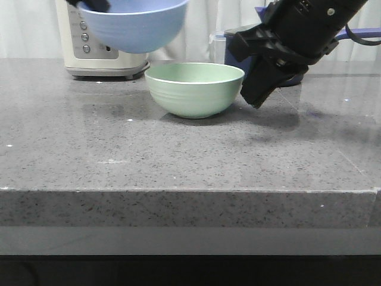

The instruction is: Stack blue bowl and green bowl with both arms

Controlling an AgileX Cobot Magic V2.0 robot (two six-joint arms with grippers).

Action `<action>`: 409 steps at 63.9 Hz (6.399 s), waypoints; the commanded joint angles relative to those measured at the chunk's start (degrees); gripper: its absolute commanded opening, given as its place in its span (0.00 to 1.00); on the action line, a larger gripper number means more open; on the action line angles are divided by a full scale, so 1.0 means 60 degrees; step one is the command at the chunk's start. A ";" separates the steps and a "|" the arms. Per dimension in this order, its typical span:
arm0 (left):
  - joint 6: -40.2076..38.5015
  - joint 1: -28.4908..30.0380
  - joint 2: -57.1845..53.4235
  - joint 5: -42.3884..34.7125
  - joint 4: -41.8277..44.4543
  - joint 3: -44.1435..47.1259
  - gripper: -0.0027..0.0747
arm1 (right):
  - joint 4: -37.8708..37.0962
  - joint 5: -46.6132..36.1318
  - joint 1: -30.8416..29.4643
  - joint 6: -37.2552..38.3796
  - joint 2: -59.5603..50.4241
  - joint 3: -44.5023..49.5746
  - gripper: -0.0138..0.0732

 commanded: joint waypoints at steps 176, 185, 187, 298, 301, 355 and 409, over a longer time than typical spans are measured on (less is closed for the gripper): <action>-0.0858 -0.1348 -0.7346 -0.1948 0.2476 0.6287 0.51 | 0.0167 -0.0419 -0.0023 -0.0107 -0.0375 -0.0227 0.08; -0.1546 -0.1348 -0.8594 -0.1988 0.2833 0.7407 0.51 | 0.0167 -0.0419 -0.0023 -0.0107 -0.0375 -0.0227 0.08; -0.1731 -0.1348 -0.8828 -0.1988 0.2948 0.7587 0.51 | 0.0167 -0.0419 -0.0023 -0.0107 -0.0375 -0.0227 0.08; -0.2075 -0.1348 -1.0659 -0.1950 0.3088 0.8512 0.51 | -0.3059 0.1947 -0.0040 0.4769 -0.5701 0.0931 0.10; -0.2075 -0.1348 -1.0659 -0.1950 0.3088 0.8512 0.51 | -0.3288 0.2022 -0.0040 0.5034 -0.6245 0.1180 0.10; -0.2075 -0.1348 -1.0659 -0.1967 0.3088 0.8512 0.13 | -0.3590 0.2849 -0.0040 0.5266 -0.9321 0.2441 0.10; -0.1667 0.0341 -1.2431 -0.4599 0.3026 1.0641 0.01 | -0.3590 0.2838 -0.0040 0.5266 -0.9321 0.2441 0.10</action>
